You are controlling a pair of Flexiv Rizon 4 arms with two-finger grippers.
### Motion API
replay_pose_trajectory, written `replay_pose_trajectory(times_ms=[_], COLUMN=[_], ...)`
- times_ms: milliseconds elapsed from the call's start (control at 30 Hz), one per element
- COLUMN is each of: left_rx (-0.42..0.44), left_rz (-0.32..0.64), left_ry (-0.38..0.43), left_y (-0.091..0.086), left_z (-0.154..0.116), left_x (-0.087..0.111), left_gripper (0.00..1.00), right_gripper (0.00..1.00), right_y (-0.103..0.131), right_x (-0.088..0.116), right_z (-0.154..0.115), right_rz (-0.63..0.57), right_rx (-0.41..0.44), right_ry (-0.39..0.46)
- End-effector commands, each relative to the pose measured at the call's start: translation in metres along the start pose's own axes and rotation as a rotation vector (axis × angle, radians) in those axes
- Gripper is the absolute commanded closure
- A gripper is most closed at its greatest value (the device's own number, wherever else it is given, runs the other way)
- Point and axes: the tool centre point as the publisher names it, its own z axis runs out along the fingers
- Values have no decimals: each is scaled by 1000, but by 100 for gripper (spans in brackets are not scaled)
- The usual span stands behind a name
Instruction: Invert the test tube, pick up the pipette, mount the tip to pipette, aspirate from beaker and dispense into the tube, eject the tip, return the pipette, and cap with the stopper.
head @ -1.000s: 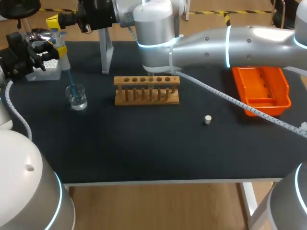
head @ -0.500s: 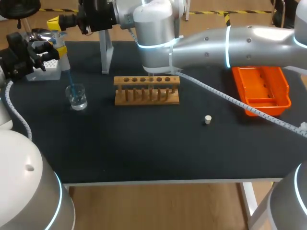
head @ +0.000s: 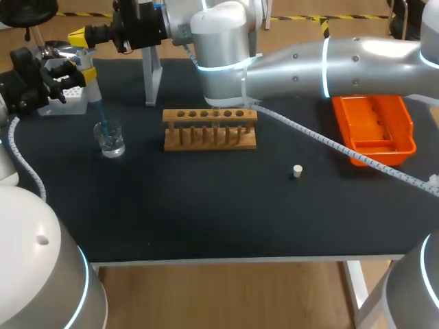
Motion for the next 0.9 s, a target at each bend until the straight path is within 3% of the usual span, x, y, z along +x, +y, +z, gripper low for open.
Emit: replay_pose_trajectory(times_ms=[33,633,900], left_rx=[1,1,1], left_rz=[1,1,1], left_ry=[-3,-3,-3], left_y=[-3,-3,-3], left_z=[0,0,0], left_x=[0,0,0], left_gripper=[100,100,100], right_gripper=[100,100,100], right_y=[-7,-22,-2], right_x=[-1,3,5], right_z=[0,-1,-8], right_rz=[2,27,7], right_rx=[0,13,-5], right_ry=[2,0,4])
